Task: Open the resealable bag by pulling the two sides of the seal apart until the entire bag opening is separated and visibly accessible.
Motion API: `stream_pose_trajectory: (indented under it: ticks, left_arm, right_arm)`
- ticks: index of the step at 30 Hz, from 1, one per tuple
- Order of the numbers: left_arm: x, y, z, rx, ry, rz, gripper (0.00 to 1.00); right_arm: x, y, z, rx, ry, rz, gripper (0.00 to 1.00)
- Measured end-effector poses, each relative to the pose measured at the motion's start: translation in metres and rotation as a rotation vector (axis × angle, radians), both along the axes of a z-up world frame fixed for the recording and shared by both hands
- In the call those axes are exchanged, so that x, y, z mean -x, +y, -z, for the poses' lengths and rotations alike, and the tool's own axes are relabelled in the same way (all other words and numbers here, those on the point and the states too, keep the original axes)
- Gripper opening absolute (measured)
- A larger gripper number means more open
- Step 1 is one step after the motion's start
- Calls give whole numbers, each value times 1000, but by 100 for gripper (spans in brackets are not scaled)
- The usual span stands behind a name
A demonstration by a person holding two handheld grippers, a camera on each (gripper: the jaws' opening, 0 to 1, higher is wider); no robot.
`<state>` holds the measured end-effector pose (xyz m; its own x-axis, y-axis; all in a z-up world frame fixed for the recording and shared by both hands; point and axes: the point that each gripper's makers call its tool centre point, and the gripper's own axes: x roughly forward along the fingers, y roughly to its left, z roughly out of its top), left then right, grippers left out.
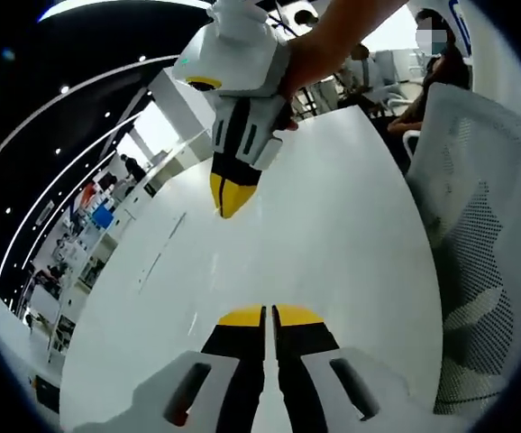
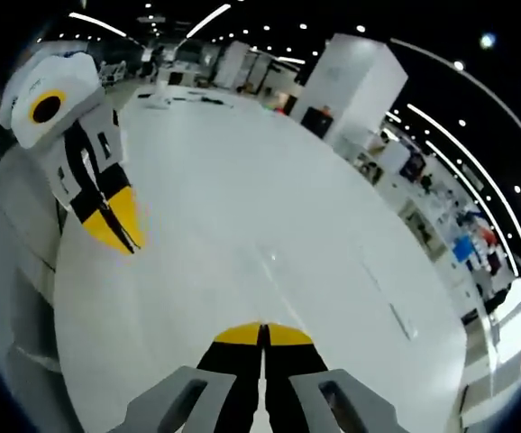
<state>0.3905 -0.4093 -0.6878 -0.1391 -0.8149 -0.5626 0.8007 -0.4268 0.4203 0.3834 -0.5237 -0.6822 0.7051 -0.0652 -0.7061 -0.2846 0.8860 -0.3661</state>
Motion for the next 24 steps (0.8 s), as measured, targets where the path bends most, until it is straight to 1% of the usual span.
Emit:
stream_pose_trajectory:
  ticks: [2, 8, 13, 15, 18, 19, 21, 23, 24]
  left_arm:
    - [-2, 4, 2, -8, 2, -10, 1]
    - [-5, 15, 7, -25, 38, -49, 6]
    - [-9, 22, 10, -40, 67, -86, 10]
    - [-9, 25, 11, -45, 87, -108, 11]
    - [-10, 29, 12, -49, 105, -137, 12]
    - [-9, 31, 13, -51, 108, -142, 11]
    - [-7, 33, 14, -52, 116, -149, 11]
    - [-4, 35, 14, -54, 118, -148, 10]
    - [-2, 37, 14, -56, 117, -147, 10]
  right_arm:
    - [-1, -4, 3, 3, 8, 12, 0]
    - [-3, -15, 11, 5, 26, 64, 0]
    - [-5, -21, 20, 17, 42, 68, 0]
    - [-8, -25, 22, 26, 42, 85, 0]
    - [-12, -25, 23, 10, 37, 113, 0]
    - [-12, -28, 25, 25, 43, 116, 0]
    - [-13, -30, 31, 21, 57, 130, 0]
    - [-15, -34, 37, 34, 65, 129, 0]
    - [-15, -35, 40, 35, 78, 123, 0]
